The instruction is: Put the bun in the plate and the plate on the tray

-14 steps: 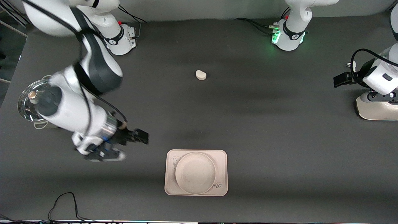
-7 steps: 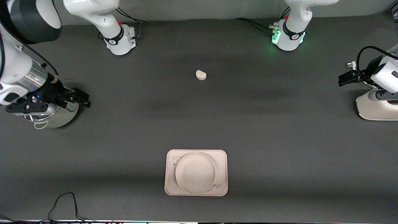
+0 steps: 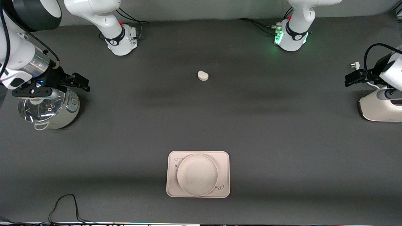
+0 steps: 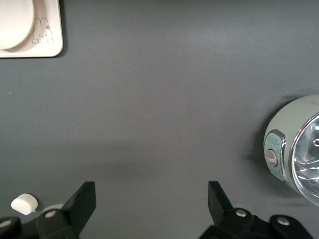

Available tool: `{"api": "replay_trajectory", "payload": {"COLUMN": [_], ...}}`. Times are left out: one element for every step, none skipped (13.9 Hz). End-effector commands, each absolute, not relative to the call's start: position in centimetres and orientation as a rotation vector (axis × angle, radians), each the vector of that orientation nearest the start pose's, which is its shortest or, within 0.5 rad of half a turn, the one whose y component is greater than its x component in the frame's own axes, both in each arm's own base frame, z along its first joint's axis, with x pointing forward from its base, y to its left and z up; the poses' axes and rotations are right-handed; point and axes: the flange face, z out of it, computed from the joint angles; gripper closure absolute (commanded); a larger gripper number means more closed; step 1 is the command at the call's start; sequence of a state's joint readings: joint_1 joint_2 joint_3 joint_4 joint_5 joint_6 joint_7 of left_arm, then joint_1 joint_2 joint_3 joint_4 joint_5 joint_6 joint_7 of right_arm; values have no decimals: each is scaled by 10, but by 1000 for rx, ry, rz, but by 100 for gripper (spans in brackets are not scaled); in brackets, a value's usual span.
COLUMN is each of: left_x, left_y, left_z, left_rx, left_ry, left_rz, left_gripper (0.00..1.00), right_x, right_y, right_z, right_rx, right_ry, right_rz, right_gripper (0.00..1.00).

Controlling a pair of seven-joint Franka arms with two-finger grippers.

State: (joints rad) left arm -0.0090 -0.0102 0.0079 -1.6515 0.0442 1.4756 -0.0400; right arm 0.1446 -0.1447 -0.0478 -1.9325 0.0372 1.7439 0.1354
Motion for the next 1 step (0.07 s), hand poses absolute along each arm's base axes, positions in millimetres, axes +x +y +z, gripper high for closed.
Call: {"api": "replay_trajectory", "payload": {"left_x": [537], "left_y": [4], "left_z": [590], "left_rx": [-3083], "left_ry": [-43], "left_rz": [281], "left_gripper": [0], "right_x": [510], "right_y": [47], "right_z": [528], "right_rx": [-3121], "right_ry": [50], "right_rz": [109], "right_gripper": [0]}}
